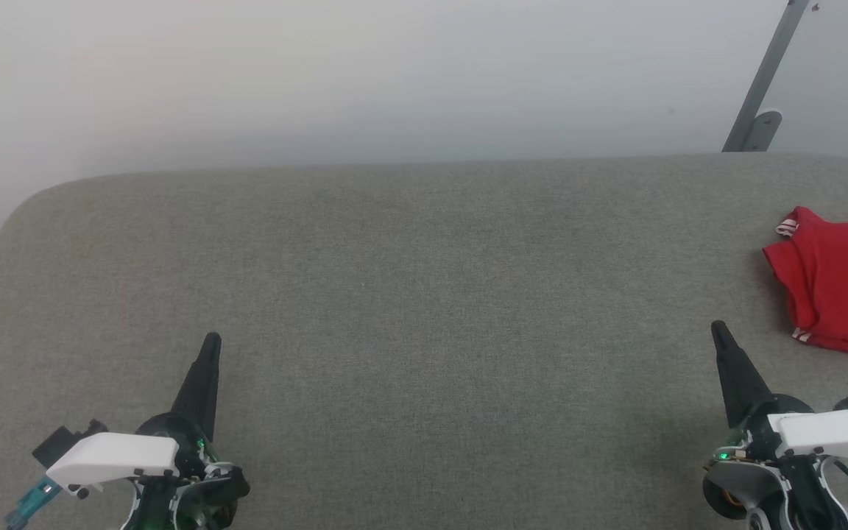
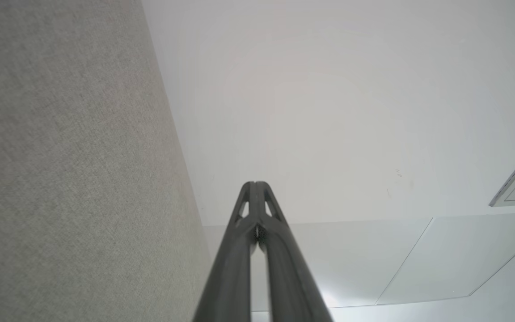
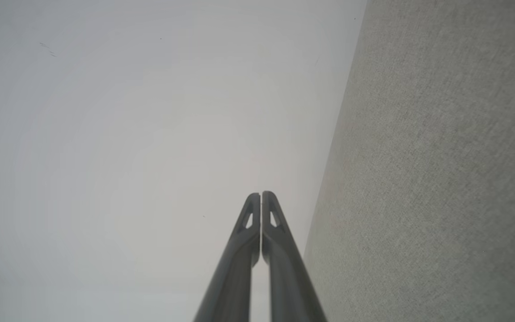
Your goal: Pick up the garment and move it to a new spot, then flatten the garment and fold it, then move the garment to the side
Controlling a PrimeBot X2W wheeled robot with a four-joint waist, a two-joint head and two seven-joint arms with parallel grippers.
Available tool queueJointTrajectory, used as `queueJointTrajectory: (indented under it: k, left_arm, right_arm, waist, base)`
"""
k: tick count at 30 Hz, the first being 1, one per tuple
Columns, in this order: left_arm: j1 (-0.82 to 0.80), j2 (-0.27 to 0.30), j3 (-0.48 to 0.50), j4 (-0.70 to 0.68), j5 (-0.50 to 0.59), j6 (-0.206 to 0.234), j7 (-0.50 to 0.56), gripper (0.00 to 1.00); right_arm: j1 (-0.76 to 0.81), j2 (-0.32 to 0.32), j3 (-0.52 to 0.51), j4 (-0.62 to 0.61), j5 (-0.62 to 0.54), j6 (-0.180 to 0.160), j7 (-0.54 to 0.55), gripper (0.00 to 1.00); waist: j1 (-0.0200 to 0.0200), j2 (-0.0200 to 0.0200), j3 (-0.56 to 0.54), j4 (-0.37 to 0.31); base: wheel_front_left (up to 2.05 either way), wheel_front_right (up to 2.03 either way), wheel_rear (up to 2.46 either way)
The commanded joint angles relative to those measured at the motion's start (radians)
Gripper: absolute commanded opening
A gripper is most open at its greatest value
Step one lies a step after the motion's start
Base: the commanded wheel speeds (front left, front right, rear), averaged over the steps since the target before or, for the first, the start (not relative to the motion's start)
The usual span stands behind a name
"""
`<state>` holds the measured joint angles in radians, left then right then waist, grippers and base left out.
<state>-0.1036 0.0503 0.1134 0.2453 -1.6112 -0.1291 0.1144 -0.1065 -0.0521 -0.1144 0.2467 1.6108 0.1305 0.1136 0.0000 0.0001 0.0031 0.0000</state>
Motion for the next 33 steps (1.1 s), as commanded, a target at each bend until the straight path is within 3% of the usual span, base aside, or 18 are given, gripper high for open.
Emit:
queueJointTrajectory:
  k: [1, 33]
  left_arm:
    - [-0.011, -0.003, 0.003, 0.000, -0.003, -0.003, 0.004, 0.00]
    - [-0.011, -0.003, 0.003, 0.000, -0.003, -0.003, 0.003, 0.00]
  right_arm:
    - [-0.005, 0.004, 0.000, -0.003, 0.004, 0.000, 0.004, 0.00]
    - [-0.005, 0.004, 0.001, -0.003, 0.004, 0.000, 0.004, 0.00]
  waist:
    - [0.0000, -0.0001, 0.000, 0.000]
    - [0.0000, -0.0001, 0.000, 0.000]
  base:
    - [0.00, 0.00, 0.00]
    - [0.00, 0.00, 0.00]
